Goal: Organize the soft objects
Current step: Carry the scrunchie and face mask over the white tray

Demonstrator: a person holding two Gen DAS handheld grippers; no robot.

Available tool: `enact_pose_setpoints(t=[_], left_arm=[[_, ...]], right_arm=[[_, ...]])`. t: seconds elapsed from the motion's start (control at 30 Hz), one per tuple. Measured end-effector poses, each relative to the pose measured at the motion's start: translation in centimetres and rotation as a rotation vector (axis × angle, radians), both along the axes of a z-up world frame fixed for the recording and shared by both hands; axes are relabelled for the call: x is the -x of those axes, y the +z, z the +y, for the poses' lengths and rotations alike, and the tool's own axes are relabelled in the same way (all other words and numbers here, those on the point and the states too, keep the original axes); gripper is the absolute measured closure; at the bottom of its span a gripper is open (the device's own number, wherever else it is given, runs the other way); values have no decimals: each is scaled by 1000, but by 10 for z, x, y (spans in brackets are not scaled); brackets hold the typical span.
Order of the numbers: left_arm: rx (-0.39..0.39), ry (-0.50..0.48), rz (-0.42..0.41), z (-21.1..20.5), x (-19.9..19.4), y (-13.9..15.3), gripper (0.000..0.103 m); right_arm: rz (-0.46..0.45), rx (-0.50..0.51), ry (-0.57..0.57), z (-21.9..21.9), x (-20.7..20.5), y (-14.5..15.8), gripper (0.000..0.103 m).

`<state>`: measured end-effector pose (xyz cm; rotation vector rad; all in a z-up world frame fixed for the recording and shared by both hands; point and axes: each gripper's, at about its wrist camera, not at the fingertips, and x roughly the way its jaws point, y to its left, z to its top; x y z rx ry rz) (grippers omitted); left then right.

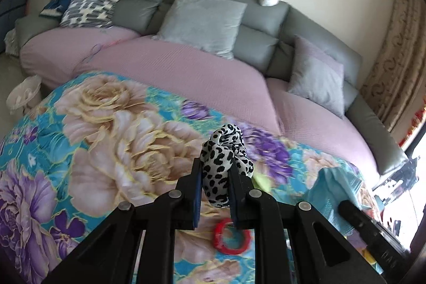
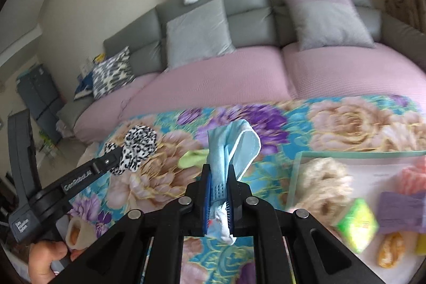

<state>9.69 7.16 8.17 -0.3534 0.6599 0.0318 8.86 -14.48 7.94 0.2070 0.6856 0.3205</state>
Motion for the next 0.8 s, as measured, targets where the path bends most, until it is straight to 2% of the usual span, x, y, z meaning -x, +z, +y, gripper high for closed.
enact_pose_setpoints(t=[0.23, 0.37, 0.6, 0.8], left_arm=[[-41, -112, -24, -45, -4, 10, 85], [-44, -201, -43, -78, -7, 14, 85], [-77, -354, -70, -145, -20, 14, 85], [-130, -460, -64, -197, -29, 2, 85]], right_arm=[[-70, 28, -178, -61, 21, 25, 93], [-72, 27, -265, -93, 26, 27, 93], [-50, 18, -389, -148, 28, 17, 93], [13, -33, -423, -183, 16, -13, 93]])
